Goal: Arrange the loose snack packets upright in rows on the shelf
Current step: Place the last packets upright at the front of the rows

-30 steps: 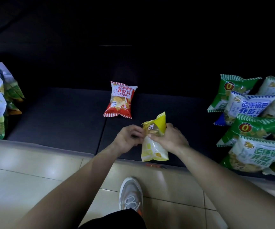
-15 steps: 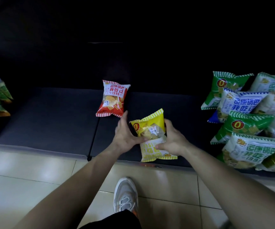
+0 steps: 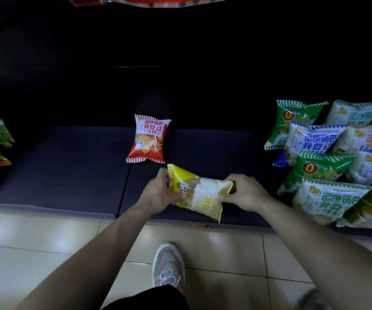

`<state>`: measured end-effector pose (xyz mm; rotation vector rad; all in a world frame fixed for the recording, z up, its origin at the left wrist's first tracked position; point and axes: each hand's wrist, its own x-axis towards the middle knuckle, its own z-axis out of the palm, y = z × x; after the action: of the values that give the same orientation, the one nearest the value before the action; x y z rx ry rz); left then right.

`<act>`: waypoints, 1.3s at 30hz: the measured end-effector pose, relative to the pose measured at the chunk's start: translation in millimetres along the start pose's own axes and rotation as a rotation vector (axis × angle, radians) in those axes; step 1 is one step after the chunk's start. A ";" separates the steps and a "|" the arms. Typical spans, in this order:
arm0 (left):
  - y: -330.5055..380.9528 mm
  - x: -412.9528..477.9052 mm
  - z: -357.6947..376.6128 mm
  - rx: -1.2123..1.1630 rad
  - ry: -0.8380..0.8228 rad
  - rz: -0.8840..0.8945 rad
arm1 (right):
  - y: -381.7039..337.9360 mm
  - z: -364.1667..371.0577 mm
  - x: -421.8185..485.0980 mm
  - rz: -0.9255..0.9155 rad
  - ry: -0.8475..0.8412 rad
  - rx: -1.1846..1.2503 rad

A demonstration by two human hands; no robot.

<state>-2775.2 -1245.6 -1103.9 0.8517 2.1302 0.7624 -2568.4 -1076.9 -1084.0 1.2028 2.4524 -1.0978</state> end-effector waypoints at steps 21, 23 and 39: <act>80.1 -4.0 -7.0 0.105 -0.047 0.093 | -67.6 -62.4 -18.4 -0.313 0.226 -0.065; 83.6 1.1 -7.3 -0.054 0.002 0.079 | -57.4 -83.8 -20.4 -0.286 0.286 -0.108; 164.6 143.7 64.2 -0.439 0.067 0.071 | 89.3 -189.6 -50.0 0.012 0.416 -0.322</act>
<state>-2746.7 -1021.1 -1078.4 0.6723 1.8888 1.2521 -2443.1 -939.9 -974.8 1.4468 2.7708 -0.4493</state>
